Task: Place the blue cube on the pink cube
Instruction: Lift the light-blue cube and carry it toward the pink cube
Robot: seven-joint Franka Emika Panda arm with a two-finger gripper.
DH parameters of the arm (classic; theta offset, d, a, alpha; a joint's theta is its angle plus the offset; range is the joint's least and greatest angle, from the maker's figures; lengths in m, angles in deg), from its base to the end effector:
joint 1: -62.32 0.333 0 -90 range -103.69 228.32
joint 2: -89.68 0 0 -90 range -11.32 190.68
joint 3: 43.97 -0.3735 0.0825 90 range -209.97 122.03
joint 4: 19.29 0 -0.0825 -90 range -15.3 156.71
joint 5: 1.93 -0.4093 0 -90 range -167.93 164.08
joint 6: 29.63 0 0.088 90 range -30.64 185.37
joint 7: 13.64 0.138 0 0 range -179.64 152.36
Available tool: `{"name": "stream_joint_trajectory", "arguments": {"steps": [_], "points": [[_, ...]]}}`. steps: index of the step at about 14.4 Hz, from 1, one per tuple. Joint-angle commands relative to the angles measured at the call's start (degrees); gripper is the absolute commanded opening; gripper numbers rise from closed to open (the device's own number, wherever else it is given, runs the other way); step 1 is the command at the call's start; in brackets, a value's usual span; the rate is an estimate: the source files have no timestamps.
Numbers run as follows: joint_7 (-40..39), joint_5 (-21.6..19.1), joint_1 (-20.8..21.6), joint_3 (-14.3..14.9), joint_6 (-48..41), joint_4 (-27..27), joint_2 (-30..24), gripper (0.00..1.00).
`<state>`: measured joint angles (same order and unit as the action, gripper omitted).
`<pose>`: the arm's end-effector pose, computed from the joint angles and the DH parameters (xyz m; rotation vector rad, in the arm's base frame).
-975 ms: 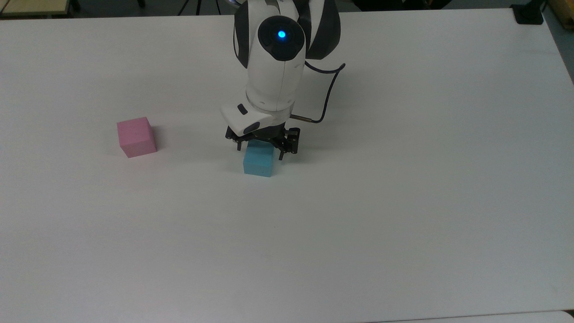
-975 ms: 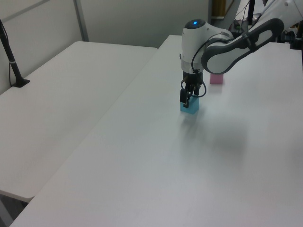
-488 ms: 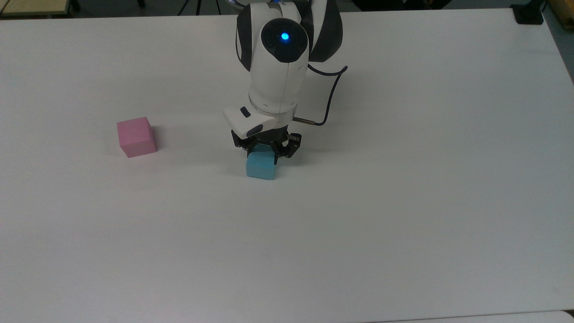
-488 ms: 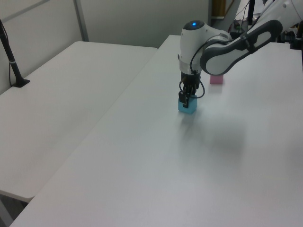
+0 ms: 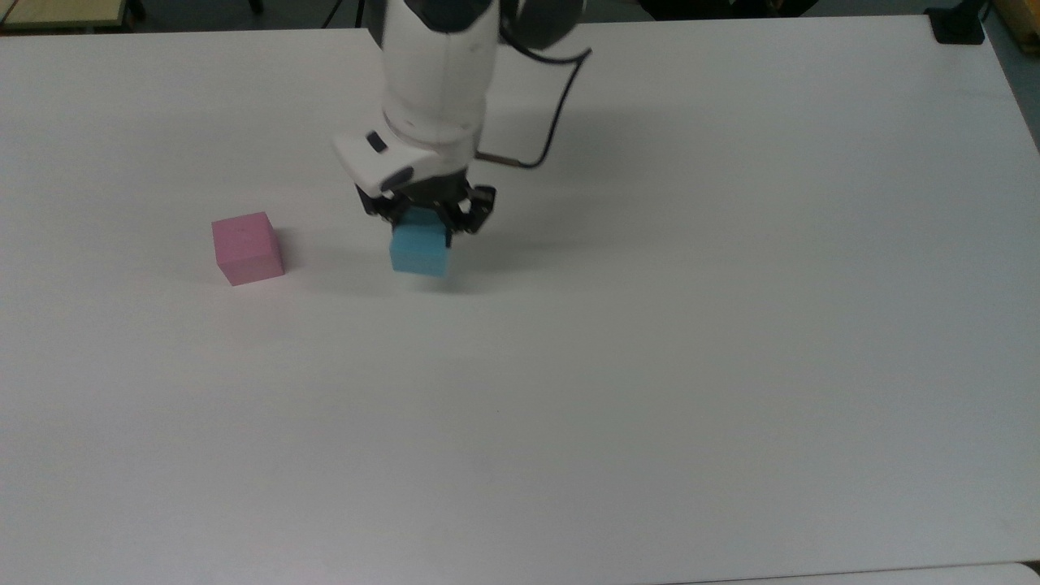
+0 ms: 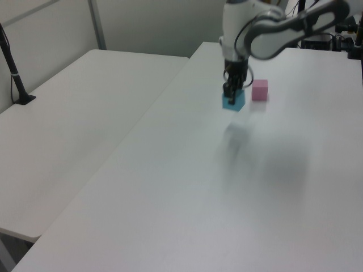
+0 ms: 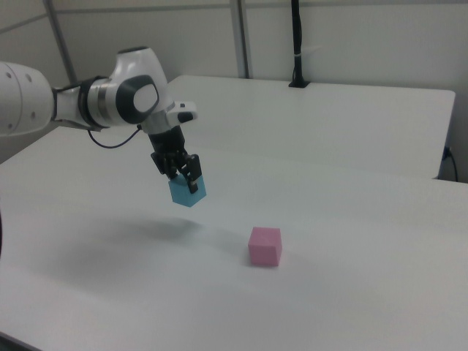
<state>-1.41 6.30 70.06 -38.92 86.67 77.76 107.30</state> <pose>0.6898 0.0258 0.4345 2.9858 -0.1496 0.0735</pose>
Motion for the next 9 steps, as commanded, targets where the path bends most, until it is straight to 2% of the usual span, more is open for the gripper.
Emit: {"name": "stream_joint_trajectory", "arguments": {"steps": [1, 6, 9], "points": [[-11.0, 0.4, -3.5, -0.6, -7.4, 1.7, -5.8, 0.53], [-28.2, 0.3, -9.1, -0.6, -12.0, -0.1, -8.3, 0.53], [-34.2, -0.1, -12.4, -0.5, -13.4, -2.1, -8.7, 0.53]]}}
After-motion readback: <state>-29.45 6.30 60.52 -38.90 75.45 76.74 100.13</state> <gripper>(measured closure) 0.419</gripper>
